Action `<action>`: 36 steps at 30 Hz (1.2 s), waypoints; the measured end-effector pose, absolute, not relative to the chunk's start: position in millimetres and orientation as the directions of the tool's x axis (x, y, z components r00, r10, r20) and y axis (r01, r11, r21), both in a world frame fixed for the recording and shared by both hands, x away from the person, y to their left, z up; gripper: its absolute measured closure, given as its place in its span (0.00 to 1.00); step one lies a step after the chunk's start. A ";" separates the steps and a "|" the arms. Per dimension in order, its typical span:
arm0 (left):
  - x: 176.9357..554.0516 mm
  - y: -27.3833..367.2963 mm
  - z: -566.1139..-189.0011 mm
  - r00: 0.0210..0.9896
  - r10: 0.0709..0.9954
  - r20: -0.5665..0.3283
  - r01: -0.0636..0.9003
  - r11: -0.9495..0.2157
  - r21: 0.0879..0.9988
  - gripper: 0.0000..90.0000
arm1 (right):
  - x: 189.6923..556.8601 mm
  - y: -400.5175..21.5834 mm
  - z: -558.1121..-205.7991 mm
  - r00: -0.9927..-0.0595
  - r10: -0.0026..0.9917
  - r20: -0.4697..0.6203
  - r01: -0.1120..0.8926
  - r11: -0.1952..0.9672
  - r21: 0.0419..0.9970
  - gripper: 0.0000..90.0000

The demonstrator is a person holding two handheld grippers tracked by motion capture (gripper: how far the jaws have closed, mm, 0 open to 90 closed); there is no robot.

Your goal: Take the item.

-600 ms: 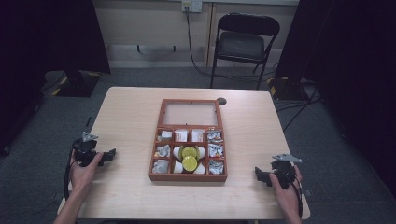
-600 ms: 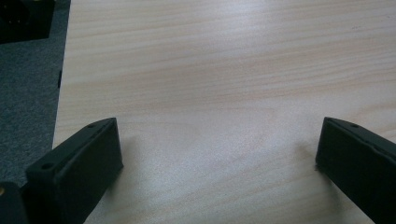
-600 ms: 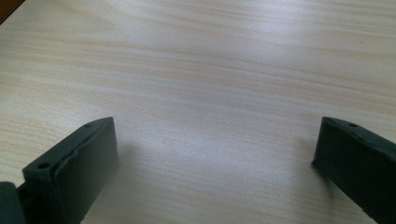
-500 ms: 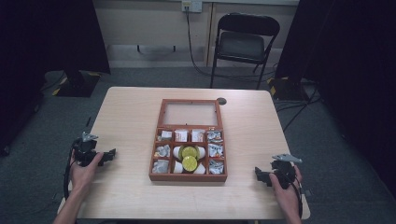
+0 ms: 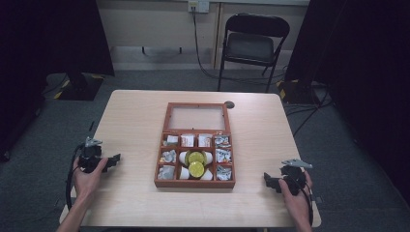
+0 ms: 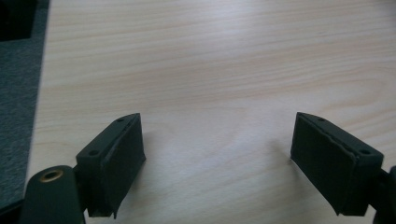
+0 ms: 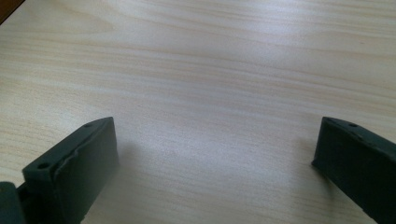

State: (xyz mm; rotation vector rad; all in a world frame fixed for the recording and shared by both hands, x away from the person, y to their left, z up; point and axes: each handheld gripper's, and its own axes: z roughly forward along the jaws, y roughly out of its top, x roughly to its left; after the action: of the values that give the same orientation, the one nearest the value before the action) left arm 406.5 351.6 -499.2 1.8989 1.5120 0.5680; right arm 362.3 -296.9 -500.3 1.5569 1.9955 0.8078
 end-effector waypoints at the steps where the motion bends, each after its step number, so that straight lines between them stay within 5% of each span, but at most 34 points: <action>1: 405.8 350.1 -498.0 0.250 0.967 -0.052 0.690 -0.140 0.711 0.19 | 362.3 -296.9 -500.3 -0.238 0.971 -0.014 0.688 0.178 0.704 0.00; 36: 392.7 308.7 -462.4 0.443 0.892 -0.097 0.567 -0.195 0.800 0.27 | 362.3 -296.6 -500.4 -0.235 0.972 -0.014 0.688 0.177 0.704 0.00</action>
State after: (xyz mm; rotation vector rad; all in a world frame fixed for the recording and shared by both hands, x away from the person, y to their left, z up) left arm 392.7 308.7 -462.4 1.8845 1.2331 0.5053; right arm 362.3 -296.6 -500.4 1.5589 1.9932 0.8076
